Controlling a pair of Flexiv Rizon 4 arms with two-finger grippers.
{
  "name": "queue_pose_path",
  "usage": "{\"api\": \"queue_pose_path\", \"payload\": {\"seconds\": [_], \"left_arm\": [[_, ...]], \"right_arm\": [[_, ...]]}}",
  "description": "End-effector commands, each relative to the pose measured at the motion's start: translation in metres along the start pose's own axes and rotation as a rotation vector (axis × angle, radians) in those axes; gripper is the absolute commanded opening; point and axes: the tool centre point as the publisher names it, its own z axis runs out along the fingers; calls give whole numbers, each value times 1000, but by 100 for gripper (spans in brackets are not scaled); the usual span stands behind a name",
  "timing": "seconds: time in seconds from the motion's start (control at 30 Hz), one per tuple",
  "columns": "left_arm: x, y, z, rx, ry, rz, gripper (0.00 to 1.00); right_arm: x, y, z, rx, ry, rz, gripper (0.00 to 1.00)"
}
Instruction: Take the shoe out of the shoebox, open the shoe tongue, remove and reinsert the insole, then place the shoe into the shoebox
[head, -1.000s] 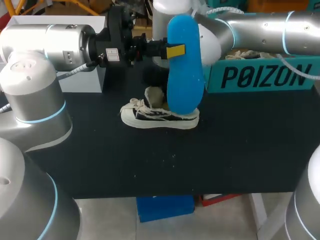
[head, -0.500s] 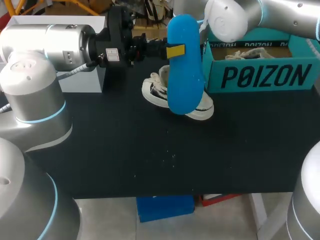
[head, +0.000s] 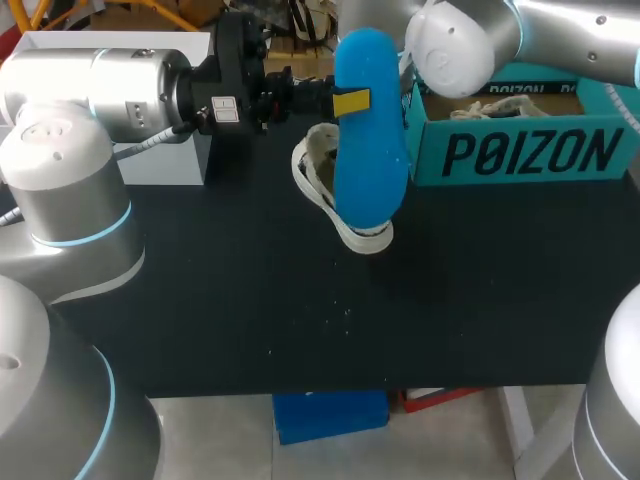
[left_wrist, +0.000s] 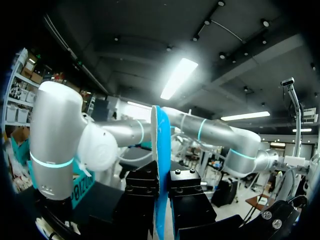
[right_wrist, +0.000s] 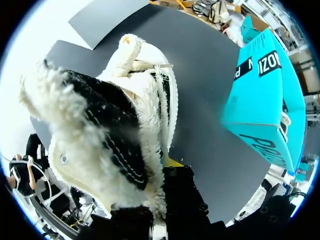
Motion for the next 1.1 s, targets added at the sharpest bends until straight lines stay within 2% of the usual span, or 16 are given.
{"api": "queue_pose_path", "payload": {"seconds": [0.03, 0.23, 0.47, 0.63, 0.8, 0.83, 0.87, 0.9, 0.93, 1.1], "left_arm": [[0, 1, 2, 0, -4, 1, 0], [0, 1, 2, 0, -4, 1, 0], [0, 1, 2, 0, -4, 1, 0], [0, 1, 2, 0, -4, 1, 0], [0, 1, 2, 0, -4, 1, 0], [0, 1, 2, 0, -4, 1, 0], [0, 1, 2, 0, -4, 1, 0], [0, 1, 2, 0, -4, 1, 0], [0, 1, 2, 0, -4, 1, 0], [0, 1, 2, 0, -4, 1, 0]], "right_arm": [[5, 8, 7, -16, -125, 517, 0], [6, 13, 20, -19, -147, 538, 0], [11, 16, 45, -48, -161, 496, 0], [11, 15, 64, -37, -178, 504, 0], [9, 11, 73, -84, -183, 509, 0], [8, 9, 74, -86, -175, 520, 4], [7, 8, 75, -88, -172, 530, 33], [6, 7, 75, -89, -176, 533, 88], [4, 5, 75, -88, -172, 543, 100], [-2, -1, 63, -76, -103, 565, 100]]}}
